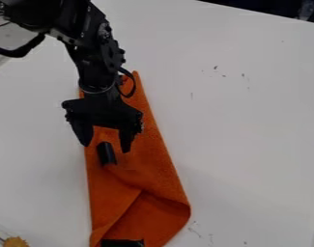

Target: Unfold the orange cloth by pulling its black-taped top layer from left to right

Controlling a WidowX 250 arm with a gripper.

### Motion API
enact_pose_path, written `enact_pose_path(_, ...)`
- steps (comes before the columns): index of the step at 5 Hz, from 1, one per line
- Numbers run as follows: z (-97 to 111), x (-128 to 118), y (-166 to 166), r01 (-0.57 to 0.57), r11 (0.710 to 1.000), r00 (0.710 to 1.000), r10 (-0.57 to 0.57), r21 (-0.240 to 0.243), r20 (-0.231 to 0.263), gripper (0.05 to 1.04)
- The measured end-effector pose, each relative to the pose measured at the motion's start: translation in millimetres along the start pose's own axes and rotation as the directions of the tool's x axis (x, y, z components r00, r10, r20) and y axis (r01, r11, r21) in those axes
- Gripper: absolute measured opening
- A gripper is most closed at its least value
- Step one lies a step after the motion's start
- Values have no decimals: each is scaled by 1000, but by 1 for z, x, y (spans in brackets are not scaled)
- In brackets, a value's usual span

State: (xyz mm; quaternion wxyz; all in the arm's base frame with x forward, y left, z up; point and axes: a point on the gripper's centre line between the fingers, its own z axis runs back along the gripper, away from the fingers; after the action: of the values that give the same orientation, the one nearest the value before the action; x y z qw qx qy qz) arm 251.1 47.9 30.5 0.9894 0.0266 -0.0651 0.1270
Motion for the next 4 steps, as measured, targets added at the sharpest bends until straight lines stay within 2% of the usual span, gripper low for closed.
enact_pose_path(2, -16, -7, -6, 3, 1000, 998, -5, -26, -61, 999)
enact_pose_path(4, -23, -7, -5, 0, 999, 998, -2, -39, -65, 980)
